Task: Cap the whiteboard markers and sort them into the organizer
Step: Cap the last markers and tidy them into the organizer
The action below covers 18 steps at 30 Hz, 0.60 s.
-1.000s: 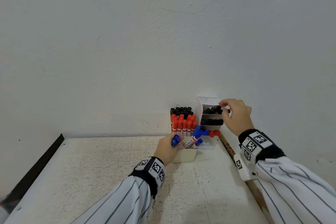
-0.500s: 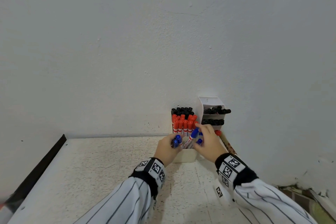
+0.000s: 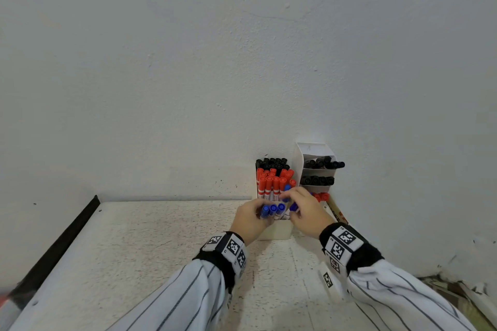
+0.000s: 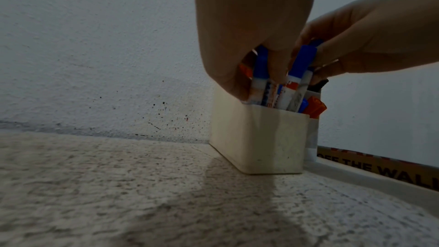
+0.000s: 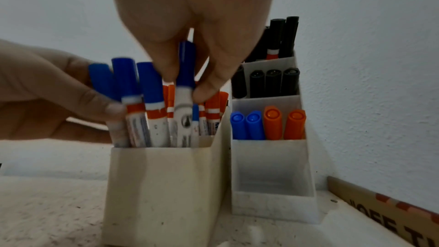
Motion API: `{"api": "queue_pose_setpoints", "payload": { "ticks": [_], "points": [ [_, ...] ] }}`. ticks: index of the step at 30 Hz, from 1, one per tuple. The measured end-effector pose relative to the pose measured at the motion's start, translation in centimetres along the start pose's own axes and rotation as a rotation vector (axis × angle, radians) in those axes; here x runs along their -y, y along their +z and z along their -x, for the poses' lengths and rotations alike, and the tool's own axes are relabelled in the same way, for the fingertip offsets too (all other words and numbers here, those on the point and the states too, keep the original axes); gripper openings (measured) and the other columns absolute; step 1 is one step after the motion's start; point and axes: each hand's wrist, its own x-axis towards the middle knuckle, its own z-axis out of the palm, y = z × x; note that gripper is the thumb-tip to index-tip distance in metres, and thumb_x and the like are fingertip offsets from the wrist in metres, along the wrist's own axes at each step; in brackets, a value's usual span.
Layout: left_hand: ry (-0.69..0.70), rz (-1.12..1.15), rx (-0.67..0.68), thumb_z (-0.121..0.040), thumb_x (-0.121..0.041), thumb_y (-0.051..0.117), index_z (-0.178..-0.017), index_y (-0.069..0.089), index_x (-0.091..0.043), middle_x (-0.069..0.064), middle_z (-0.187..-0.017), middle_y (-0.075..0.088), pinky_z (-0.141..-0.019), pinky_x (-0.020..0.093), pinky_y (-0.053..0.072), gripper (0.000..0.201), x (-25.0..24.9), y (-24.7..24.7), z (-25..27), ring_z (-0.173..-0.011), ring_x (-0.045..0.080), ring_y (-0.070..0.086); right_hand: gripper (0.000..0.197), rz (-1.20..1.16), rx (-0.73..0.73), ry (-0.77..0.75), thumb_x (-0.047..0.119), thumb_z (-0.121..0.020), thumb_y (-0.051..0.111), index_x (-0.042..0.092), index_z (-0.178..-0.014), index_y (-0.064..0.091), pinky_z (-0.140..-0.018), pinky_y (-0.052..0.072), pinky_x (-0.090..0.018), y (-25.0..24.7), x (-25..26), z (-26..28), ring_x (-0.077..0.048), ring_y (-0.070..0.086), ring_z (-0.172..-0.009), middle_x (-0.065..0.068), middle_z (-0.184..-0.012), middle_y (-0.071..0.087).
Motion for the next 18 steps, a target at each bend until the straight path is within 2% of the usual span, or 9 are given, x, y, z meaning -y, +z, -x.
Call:
{"api": "queue_pose_setpoints", "payload": {
  "ticks": [3,7,9,12,14,16,18],
  "points": [
    [-0.007,-0.001,-0.045,-0.077,-0.005,0.068,-0.101,0.067,-0.007,0.002,-0.096,0.06,-0.086,0.026,0.048,0.024,0.2,0.2,0.2,-0.092,0.014,0.056,0.049,0.001,0.005,0.082,-0.004,-0.077,0.054,0.012,-0.123,0.049,-0.078,0.027,0.006,0.3,-0.2,0.2,-0.003,0.039,-0.104,0.007,-0.115,0.034],
    [-0.029,-0.008,-0.075,-0.077,-0.005,0.069,-0.102,0.066,-0.007,0.004,-0.101,0.057,-0.091,0.032,0.048,0.025,0.2,0.4,0.3,-0.099,0.018,0.055,0.04,-0.031,0.027,0.081,-0.002,-0.079,0.054,0.013,-0.115,0.056,-0.082,0.031,-0.007,0.0,-0.2,0.3,-0.004,0.045,-0.098,0.004,-0.112,0.049],
    [-0.028,-0.029,-0.093,-0.076,-0.003,0.068,-0.108,0.062,-0.009,0.005,-0.109,0.054,-0.094,0.034,0.046,0.034,0.4,0.6,0.2,-0.104,0.018,0.052,0.031,-0.013,-0.086,0.027,-0.004,-0.079,0.053,0.012,-0.105,0.061,-0.082,0.035,-0.013,-0.2,-0.2,0.2,-0.009,0.05,-0.097,0.002,-0.107,0.053],
    [-0.091,-0.054,-0.055,-0.078,0.0,0.062,-0.13,0.044,-0.011,0.01,-0.126,0.045,-0.1,0.028,0.04,0.056,0.6,0.5,0.2,-0.117,0.021,0.044,0.023,-0.006,-0.246,-0.032,-0.006,-0.082,0.051,0.007,-0.096,0.064,-0.084,0.036,-0.006,-1.1,0.8,-0.6,-0.01,0.051,-0.096,-0.002,-0.105,0.055],
    [-0.145,-0.055,0.021,-0.082,0.002,0.057,-0.142,0.028,-0.012,0.011,-0.135,0.042,-0.098,0.022,0.034,0.068,0.7,0.6,0.3,-0.125,0.023,0.041,0.025,-0.039,-0.274,-0.059,-0.005,-0.086,0.047,0.005,-0.102,0.064,-0.086,0.036,-0.002,-2.1,2.1,-1.8,-0.007,0.051,-0.094,-0.004,-0.108,0.057],
    [-0.212,-0.057,0.078,-0.087,0.002,0.052,-0.146,0.018,-0.01,0.008,-0.138,0.043,-0.099,0.022,0.035,0.069,0.7,0.7,0.3,-0.126,0.023,0.044,0.032,-0.052,-0.196,-0.01,0.0,-0.091,0.043,0.007,-0.118,0.059,-0.099,0.038,-0.013,-2.7,3.6,-3.6,-0.009,0.051,-0.106,-0.005,-0.119,0.057],
    [-0.235,-0.068,0.101,-0.089,0.001,0.048,-0.146,0.02,-0.012,0.006,-0.138,0.047,-0.102,0.027,0.04,0.065,1.2,0.9,0.1,-0.122,0.023,0.049,0.04,-0.049,-0.006,0.103,0.006,-0.095,0.038,0.01,-0.134,0.046,-0.105,0.032,-0.023,-2.6,4.7,-5.5,-0.015,0.045,-0.123,-0.005,-0.136,0.048]
  ]
}}
